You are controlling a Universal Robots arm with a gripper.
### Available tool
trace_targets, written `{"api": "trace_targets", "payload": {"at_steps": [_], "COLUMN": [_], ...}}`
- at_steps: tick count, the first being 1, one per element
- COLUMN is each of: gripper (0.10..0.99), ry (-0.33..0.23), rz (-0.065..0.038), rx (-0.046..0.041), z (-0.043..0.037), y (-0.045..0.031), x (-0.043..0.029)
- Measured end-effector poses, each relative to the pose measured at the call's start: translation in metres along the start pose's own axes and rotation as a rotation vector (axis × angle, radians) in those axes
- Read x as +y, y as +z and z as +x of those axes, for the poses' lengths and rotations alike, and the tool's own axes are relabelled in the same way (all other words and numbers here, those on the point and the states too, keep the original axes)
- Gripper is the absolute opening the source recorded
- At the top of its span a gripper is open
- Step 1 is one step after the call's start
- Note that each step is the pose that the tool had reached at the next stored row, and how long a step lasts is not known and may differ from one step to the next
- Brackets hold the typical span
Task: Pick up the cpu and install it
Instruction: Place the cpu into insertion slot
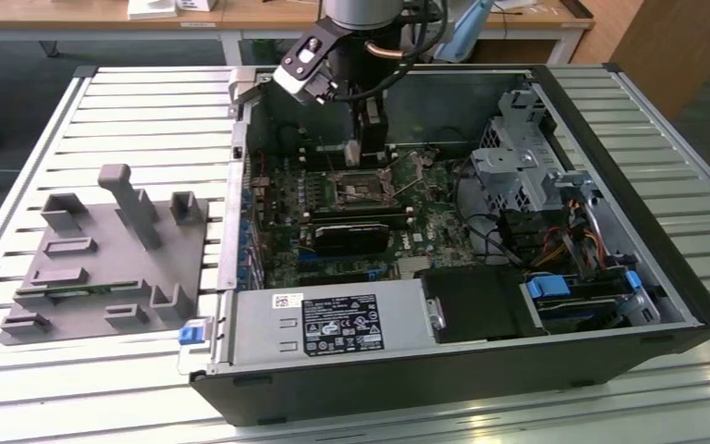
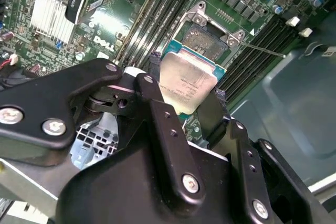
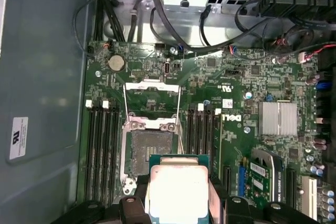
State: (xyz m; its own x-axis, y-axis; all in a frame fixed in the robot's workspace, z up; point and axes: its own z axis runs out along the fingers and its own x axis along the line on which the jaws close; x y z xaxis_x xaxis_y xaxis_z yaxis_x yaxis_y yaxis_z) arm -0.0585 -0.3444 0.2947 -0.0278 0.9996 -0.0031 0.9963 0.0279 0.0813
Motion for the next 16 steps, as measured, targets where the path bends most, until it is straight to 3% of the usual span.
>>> {"api": "trace_targets", "payload": {"at_steps": [16], "gripper": [0.533], "ry": [0.0], "rz": [0.0], "rx": [0.0], "z": [0.0], "y": [0.0055], "x": [-0.0003]}}
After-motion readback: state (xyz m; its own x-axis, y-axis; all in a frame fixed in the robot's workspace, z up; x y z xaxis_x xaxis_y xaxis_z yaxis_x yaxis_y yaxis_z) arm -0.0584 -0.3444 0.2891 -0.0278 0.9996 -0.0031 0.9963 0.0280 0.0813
